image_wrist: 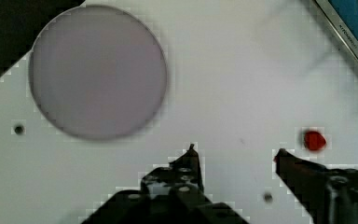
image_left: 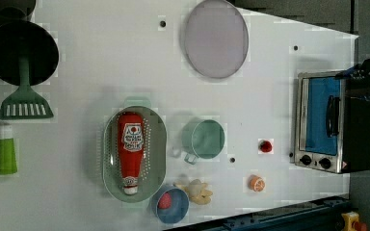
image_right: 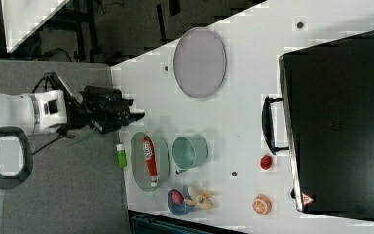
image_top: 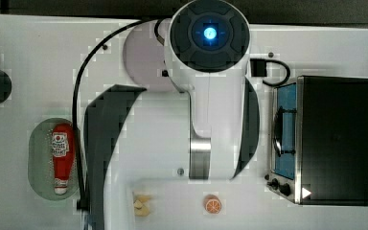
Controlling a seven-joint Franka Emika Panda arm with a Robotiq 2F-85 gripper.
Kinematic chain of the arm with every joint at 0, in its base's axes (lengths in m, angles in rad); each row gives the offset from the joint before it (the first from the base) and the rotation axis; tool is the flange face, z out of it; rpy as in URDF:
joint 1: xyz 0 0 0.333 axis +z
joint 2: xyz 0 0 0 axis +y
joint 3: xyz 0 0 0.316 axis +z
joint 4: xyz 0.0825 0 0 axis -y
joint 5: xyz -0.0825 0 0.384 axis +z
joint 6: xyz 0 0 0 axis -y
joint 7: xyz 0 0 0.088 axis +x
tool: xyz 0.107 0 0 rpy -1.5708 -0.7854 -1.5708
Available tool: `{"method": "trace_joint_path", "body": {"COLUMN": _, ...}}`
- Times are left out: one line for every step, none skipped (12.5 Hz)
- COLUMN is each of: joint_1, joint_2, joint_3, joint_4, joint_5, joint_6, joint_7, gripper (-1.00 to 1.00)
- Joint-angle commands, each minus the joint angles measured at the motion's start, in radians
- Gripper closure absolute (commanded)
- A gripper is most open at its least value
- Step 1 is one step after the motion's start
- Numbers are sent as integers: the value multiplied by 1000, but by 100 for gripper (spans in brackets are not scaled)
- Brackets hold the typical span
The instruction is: Pick ketchup from strainer and place it on the table
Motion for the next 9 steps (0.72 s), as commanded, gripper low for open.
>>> {"method": "trace_joint_path", "body": {"joint_1": -102, "joint_2": -306, "joint_3": 40, "joint_4": -170, "joint_5": 51, "joint_6": -140, "joint_7": 40, "gripper": -58}}
{"method": "trace_joint_path", "body": {"joint_1": -99, "joint_2": -301, "joint_3": 46, "joint_4": -170, "joint_5": 52, "joint_6": -138, "joint_7": 40, "gripper": -80}}
{"method": "trace_joint_path", "body": {"joint_1": -95, "joint_2": -293, "joint_3": 59, "joint_4": -171, "joint_5": 57, "joint_6": -135, "joint_7": 40, "gripper": -100}}
{"method": "trace_joint_path", "body": {"joint_1": -85, "joint_2": -283, "joint_3": 79, "joint_4": -170, "joint_5": 74, "joint_6": -121, "joint_7": 40, "gripper": -100}}
{"method": "trace_joint_path", "body": {"joint_1": -75, "joint_2": -270, "joint_3": 107, "joint_4": -170, "joint_5": 87, "joint_6": -108, "joint_7": 40, "gripper": -100}}
{"method": "trace_joint_path", "body": {"joint_1": -65, "joint_2": -257, "joint_3": 140, "joint_4": -170, "joint_5": 88, "joint_6": -94, "joint_7": 40, "gripper": -100}}
{"method": "trace_joint_path", "body": {"joint_1": -56, "joint_2": -242, "joint_3": 177, "joint_4": -170, "joint_5": 88, "joint_6": -83, "joint_7": 40, "gripper": -100}}
{"method": "trace_joint_path", "body": {"joint_1": -48, "joint_2": -227, "joint_3": 217, "joint_4": -170, "joint_5": 88, "joint_6": -77, "joint_7": 40, "gripper": -100}}
{"method": "trace_joint_path", "body": {"joint_1": -42, "joint_2": -211, "joint_3": 261, "joint_4": -170, "joint_5": 88, "joint_6": -73, "joint_7": 41, "gripper": -100}}
